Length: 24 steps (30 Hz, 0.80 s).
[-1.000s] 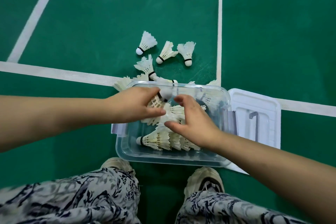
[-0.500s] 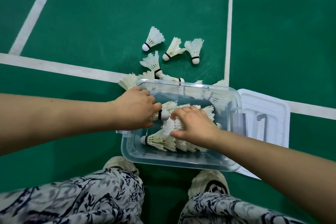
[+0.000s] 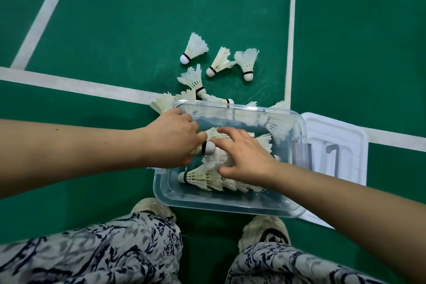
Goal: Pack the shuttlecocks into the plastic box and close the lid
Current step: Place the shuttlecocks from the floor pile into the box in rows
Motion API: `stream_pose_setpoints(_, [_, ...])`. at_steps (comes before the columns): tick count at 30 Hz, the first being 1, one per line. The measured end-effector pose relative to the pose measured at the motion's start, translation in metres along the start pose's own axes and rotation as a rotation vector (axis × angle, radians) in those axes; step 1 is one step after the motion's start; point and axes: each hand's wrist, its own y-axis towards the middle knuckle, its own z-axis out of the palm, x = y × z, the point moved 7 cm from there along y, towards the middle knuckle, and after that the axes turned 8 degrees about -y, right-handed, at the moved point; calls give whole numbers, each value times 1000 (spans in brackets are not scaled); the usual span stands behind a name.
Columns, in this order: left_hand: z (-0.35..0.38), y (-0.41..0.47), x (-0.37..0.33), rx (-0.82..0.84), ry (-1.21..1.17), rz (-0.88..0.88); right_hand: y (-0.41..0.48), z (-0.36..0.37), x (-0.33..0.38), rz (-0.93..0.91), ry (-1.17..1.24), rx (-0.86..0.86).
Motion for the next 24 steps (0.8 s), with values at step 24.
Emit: stream_pose_setpoints(24, [2,-2,3,21,-62,-27,2,-20,-5,-46,82,-102])
